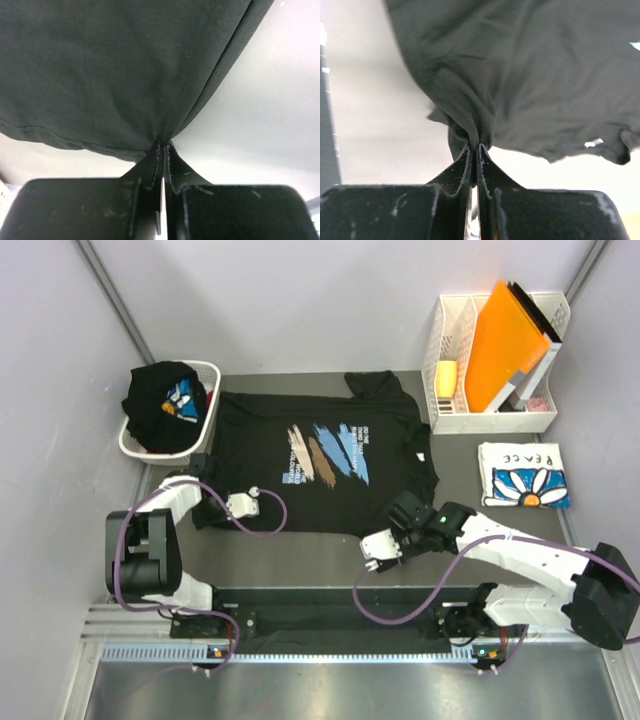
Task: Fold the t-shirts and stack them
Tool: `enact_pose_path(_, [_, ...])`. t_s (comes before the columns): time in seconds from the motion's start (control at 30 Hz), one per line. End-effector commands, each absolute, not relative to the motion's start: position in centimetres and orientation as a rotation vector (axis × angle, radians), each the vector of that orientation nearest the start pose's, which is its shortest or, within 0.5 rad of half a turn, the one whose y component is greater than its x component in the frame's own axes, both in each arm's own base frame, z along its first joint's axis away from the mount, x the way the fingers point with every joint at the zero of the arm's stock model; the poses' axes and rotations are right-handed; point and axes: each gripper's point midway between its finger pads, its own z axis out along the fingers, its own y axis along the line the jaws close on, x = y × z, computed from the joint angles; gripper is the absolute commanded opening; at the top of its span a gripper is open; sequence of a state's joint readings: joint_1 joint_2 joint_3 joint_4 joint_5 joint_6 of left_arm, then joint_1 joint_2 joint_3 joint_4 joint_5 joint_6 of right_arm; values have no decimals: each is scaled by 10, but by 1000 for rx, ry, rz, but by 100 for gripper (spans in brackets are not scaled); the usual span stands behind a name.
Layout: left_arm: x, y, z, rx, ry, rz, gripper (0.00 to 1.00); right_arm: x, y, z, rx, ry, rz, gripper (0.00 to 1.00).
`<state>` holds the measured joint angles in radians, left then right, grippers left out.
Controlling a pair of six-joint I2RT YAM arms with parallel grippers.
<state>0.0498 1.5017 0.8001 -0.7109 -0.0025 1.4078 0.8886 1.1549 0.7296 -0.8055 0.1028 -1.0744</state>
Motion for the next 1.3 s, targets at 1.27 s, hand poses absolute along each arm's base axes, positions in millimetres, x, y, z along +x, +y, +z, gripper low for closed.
enact_pose_path(1.27, [344, 47, 136, 1601, 2083, 414, 0, 334, 67, 184, -1829, 1685, -652, 0])
